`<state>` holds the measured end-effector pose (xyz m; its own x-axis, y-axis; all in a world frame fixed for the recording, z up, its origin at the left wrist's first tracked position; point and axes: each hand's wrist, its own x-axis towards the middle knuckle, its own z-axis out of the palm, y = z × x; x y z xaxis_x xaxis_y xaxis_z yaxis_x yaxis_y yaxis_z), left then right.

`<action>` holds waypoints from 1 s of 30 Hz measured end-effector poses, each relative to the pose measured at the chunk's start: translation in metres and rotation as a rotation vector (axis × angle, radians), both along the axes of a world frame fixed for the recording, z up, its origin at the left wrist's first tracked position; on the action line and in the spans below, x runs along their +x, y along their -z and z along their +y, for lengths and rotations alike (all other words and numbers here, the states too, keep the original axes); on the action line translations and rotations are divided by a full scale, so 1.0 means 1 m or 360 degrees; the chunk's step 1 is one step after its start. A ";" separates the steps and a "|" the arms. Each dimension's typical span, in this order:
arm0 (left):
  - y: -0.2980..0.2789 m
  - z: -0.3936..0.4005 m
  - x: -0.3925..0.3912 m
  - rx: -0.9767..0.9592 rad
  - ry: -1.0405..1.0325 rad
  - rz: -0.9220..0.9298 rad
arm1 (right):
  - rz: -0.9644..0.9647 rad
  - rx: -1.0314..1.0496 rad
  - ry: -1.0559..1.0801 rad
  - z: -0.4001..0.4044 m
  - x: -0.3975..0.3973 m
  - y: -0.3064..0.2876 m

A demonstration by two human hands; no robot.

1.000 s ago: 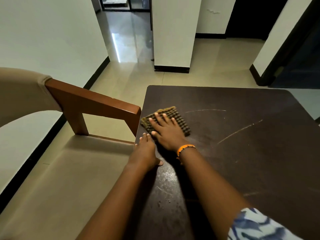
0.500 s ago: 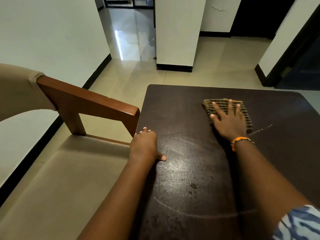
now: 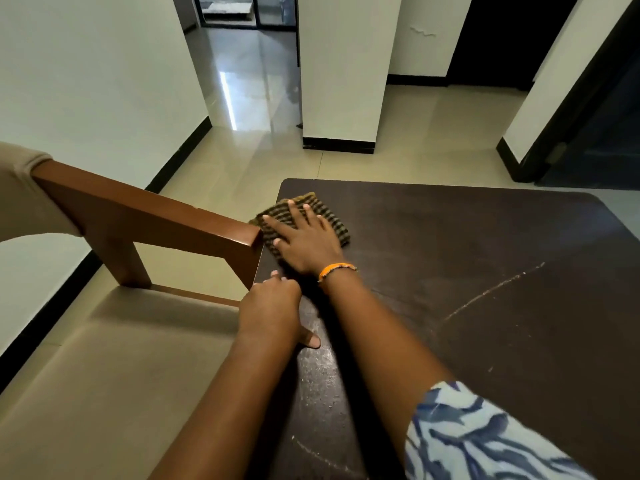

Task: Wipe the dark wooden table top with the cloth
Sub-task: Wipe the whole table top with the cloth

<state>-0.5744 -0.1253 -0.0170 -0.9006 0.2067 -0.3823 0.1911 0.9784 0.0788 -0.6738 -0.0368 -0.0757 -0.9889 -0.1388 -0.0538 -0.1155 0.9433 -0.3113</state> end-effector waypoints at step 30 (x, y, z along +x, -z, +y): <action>0.013 -0.011 0.002 0.0092 0.0050 -0.0005 | -0.0077 0.0164 0.0610 0.125 -0.050 -0.002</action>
